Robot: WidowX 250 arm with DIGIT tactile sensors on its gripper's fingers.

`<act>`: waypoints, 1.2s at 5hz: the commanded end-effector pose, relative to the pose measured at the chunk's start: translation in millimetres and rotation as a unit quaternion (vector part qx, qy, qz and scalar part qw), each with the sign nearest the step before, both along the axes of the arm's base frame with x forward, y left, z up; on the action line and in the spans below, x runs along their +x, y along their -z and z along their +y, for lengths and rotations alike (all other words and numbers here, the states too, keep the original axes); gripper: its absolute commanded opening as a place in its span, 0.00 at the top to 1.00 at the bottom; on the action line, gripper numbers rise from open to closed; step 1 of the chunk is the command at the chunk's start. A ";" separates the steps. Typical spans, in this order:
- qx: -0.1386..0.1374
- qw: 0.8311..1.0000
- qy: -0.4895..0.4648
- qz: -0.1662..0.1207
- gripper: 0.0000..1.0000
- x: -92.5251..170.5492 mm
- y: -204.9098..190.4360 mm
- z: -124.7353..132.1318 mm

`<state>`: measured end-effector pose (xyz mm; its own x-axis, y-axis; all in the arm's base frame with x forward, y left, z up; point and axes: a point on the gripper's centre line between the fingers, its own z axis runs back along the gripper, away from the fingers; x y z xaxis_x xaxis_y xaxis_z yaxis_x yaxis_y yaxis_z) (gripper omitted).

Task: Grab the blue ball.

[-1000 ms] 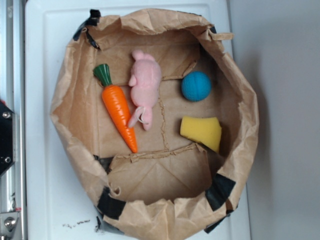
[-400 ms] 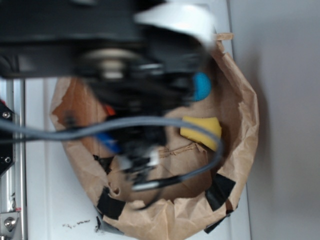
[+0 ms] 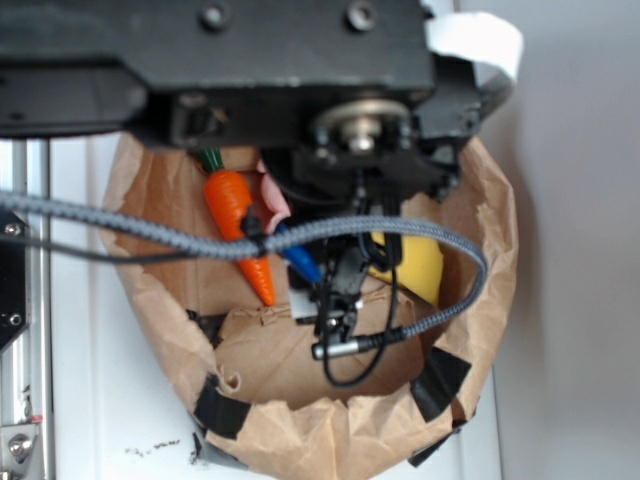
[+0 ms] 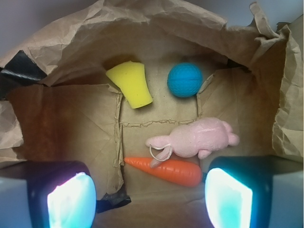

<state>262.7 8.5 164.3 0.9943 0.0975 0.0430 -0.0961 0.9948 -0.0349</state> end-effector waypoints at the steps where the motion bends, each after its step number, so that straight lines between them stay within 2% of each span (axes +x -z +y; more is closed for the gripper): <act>1: 0.007 0.998 -0.035 -0.057 0.00 -1.3 17.8 17.3; 3: 0.028 0.997 -0.055 -0.053 0.00 -1.9 52.3 38.6; 5: 0.067 0.992 -0.097 -0.053 0.00 17.8 72.8 45.1; 6: 0.044 0.988 -0.145 -0.042 0.00 28.0 65.3 45.2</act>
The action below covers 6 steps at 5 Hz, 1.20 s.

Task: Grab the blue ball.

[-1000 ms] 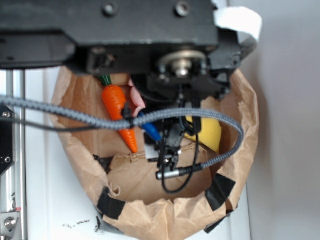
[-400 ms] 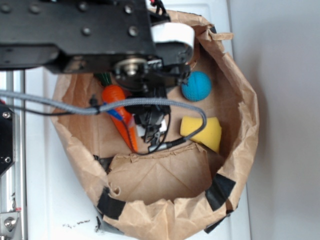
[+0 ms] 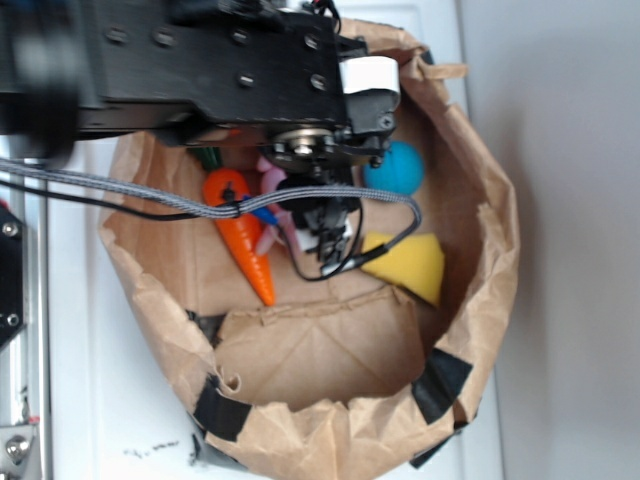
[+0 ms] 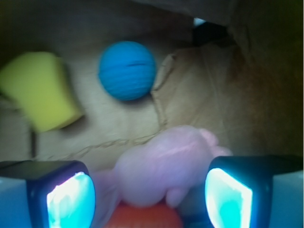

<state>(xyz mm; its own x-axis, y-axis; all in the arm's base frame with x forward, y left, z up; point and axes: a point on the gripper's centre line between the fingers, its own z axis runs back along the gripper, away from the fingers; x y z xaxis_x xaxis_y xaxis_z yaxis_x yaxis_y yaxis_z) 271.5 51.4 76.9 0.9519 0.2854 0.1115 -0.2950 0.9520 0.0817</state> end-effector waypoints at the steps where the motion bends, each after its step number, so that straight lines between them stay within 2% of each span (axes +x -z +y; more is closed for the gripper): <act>1: -0.023 0.998 -0.041 -0.050 0.00 29.5 -28.0 -1.6; 2: -0.022 0.996 -0.039 -0.081 0.00 37.7 -20.4 -4.1; 3: -0.016 0.995 -0.034 -0.092 0.00 40.9 -12.0 -4.8; 5: 0.014 0.993 -0.054 -0.103 0.00 66.8 15.0 -5.6; 6: 0.035 0.993 -0.052 -0.101 0.00 70.2 28.6 -7.8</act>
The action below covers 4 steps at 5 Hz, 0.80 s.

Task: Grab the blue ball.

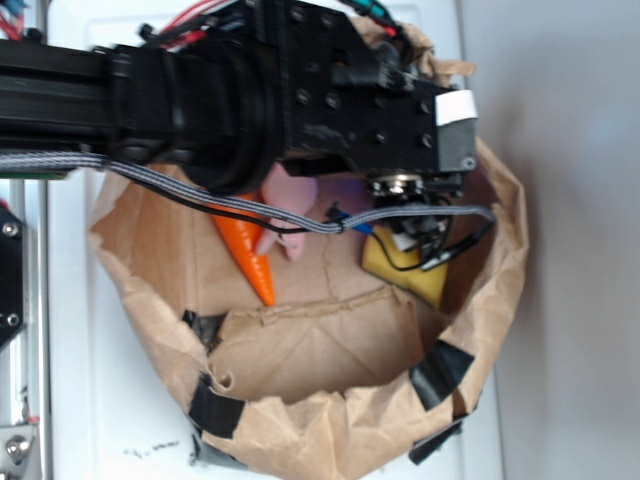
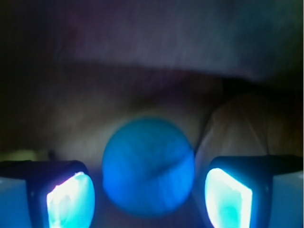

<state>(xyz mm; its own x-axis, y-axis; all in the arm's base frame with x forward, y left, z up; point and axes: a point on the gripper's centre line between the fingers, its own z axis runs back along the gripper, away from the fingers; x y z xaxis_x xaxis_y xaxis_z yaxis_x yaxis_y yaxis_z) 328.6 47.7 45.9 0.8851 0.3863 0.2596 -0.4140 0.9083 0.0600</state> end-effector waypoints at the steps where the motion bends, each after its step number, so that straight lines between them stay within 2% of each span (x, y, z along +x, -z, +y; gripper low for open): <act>1: 0.040 0.999 0.005 -0.024 0.00 13.8 15.3 -6.0; 2: 0.040 0.999 0.006 -0.027 1.00 14.1 18.2 -7.2; 3: 0.032 0.999 0.015 -0.033 1.00 11.9 10.8 -8.7; 4: 0.007 0.999 0.037 -0.032 1.00 -0.7 -11.7 -11.5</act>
<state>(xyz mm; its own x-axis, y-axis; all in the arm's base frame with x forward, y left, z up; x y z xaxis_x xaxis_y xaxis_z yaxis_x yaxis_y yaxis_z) 322.4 31.0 39.2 0.9138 0.3137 0.2580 -0.3419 0.9370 0.0716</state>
